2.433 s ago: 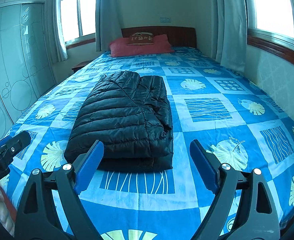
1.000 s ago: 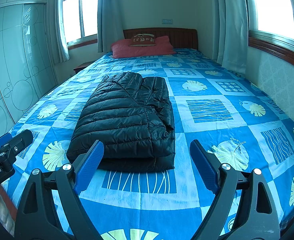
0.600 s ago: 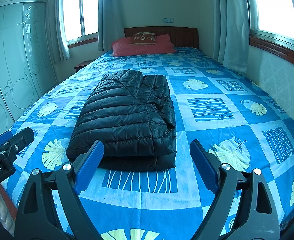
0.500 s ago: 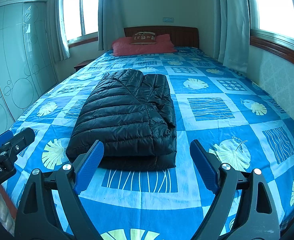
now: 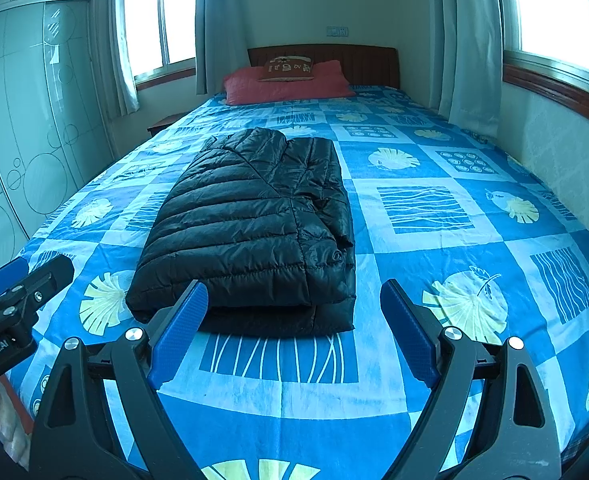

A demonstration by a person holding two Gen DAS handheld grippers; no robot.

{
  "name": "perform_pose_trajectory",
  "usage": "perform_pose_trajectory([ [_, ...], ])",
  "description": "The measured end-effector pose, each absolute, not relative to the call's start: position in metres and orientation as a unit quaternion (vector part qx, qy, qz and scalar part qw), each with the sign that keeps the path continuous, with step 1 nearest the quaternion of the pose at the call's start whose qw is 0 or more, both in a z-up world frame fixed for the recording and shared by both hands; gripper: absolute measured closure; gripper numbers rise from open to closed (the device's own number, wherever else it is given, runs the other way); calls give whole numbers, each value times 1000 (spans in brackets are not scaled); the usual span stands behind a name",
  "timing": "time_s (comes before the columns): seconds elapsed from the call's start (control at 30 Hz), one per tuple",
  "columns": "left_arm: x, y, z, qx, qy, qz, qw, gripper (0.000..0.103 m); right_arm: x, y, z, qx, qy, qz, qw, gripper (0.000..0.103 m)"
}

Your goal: Fold large clothes

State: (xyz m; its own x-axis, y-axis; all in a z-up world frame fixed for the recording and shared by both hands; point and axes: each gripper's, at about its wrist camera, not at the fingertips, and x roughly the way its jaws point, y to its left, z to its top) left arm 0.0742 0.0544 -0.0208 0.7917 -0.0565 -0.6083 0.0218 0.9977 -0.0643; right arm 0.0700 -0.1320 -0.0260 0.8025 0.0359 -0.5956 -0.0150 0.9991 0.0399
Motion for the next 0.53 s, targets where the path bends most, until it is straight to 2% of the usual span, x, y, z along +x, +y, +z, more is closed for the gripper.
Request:
perform_pose_trajectory([
  [0.37,100,74,-44,-20,343,31,938,15,85,-146,-40,25,330,6,944,15],
  [0.5,133,110,-66,-41,377,54,924,15,100,-179,-49,37,335,-29,941,15],
  [0.53,144,125,-73,-47,381,66,921,15,107,-193,-53,43,336,-47,940,12],
])
